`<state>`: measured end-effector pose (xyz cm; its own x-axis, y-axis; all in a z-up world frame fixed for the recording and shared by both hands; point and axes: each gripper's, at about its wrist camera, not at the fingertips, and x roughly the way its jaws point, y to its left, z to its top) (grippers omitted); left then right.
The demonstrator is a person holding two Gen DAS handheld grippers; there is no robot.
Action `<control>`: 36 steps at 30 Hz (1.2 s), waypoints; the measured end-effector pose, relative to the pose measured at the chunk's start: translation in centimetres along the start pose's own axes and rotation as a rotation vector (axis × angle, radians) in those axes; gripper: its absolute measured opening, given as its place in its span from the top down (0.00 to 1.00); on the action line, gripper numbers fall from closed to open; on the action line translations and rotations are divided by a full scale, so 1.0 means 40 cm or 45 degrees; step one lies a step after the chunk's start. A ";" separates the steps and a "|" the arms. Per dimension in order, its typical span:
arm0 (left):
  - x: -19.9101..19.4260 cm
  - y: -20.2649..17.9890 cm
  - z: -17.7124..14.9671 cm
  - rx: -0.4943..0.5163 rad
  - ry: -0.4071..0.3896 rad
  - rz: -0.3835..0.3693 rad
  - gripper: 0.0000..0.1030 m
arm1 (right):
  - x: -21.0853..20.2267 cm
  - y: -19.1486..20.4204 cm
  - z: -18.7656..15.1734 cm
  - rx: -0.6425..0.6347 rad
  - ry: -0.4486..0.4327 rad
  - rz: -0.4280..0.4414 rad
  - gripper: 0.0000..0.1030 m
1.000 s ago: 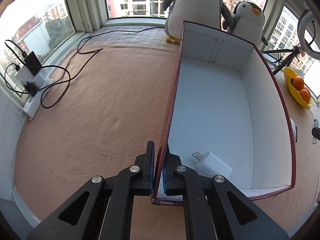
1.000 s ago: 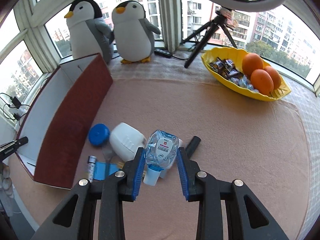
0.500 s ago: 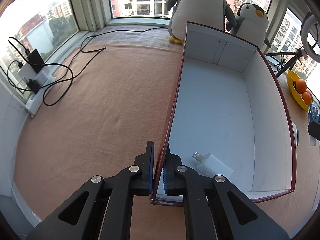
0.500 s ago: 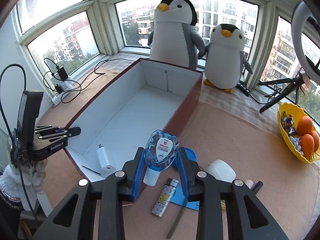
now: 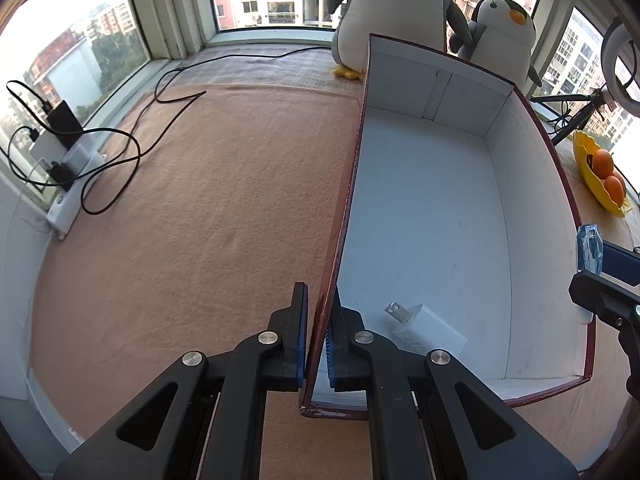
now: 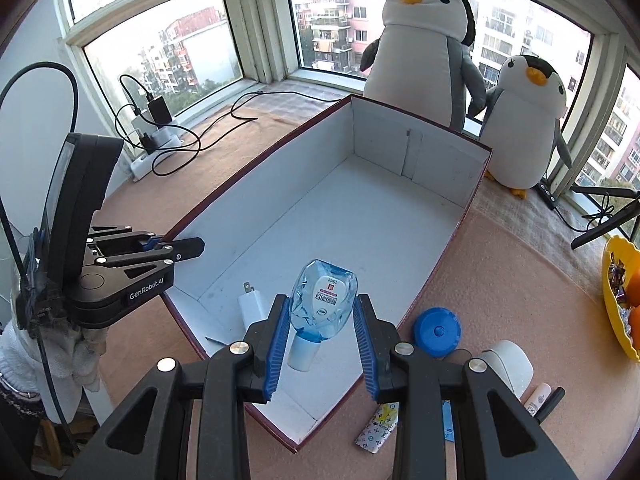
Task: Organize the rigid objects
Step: 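Lift the sanitizer bottle into the box and open the right tool, then move the right tool back and grasp the black cylinder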
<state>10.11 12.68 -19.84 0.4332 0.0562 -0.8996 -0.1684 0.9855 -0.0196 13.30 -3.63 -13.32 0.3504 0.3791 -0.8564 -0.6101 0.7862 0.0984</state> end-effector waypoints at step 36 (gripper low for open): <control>0.022 -0.021 0.014 0.275 0.076 -0.055 0.94 | -0.144 -0.451 -0.368 0.880 0.007 -0.422 0.61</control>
<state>11.12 12.00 -20.37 0.3818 0.0097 -0.9242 0.0454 0.9985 0.0293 11.82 -27.20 -17.63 0.4331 0.0690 -0.8987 0.1102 0.9855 0.1288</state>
